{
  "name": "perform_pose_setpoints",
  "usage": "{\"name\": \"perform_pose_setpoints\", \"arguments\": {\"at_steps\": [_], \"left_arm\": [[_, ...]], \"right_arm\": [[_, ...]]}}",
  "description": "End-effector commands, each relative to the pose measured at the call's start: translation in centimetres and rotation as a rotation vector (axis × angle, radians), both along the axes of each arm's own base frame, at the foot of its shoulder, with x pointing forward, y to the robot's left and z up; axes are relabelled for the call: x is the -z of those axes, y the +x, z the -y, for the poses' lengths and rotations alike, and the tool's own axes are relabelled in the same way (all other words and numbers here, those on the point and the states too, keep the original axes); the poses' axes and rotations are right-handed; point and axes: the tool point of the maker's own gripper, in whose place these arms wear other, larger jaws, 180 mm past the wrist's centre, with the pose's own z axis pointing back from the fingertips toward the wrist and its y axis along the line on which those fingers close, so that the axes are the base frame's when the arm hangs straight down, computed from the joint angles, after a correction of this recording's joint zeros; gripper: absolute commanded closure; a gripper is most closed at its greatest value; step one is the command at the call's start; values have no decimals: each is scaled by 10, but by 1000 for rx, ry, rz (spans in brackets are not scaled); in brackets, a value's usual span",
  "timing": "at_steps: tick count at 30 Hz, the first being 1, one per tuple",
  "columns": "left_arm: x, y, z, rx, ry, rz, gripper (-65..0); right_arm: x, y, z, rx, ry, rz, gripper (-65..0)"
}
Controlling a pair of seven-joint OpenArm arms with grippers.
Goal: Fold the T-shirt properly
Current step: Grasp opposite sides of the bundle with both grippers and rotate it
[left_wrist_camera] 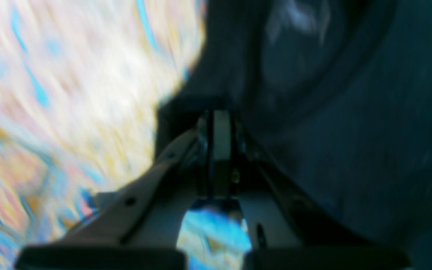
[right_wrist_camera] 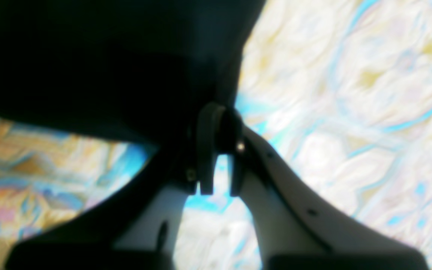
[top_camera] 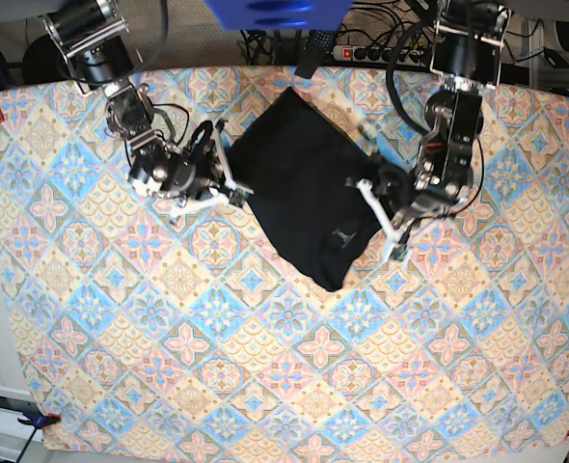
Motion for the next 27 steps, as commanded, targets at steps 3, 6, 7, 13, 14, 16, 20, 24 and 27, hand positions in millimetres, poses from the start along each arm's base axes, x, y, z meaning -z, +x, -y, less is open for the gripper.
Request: {"name": "perform_pose_setpoints", "arguments": {"at_steps": [3, 6, 7, 13, 14, 16, 20, 24, 27], "left_arm": [[-14, 23, -7, -6, 34, 62, 0], [-26, 30, -10, -10, 39, 105, 0], [-35, 33, -11, -20, 31, 128, 0], [-53, -25, -22, -33, 39, 132, 0], [-53, -37, -20, -27, 37, 126, 0], [-46, -52, -18, -21, 35, 97, 0], [-21, -70, -14, -31, 20, 17, 0], [8, -67, -20, -64, 11, -18, 0], [30, -61, -26, -84, 14, -57, 0]], "right_arm": [[-10, -4, 9, -22, -39, 17, -49], [-22, 0, 8, -32, -36, 54, -49], [-27, 4, 13, -33, -42, 74, -49], [-48, 30, 43, 84, -44, 147, -49], [-50, 35, 51, 112, -47, 155, -49], [-51, 43, 60, 142, -52, 163, -49], [-42, 57, 47, 142, -34, 137, -49], [-29, 64, 29, 165, 2, 93, -49], [-21, 62, 29, 174, 0, 64, -49]]}}
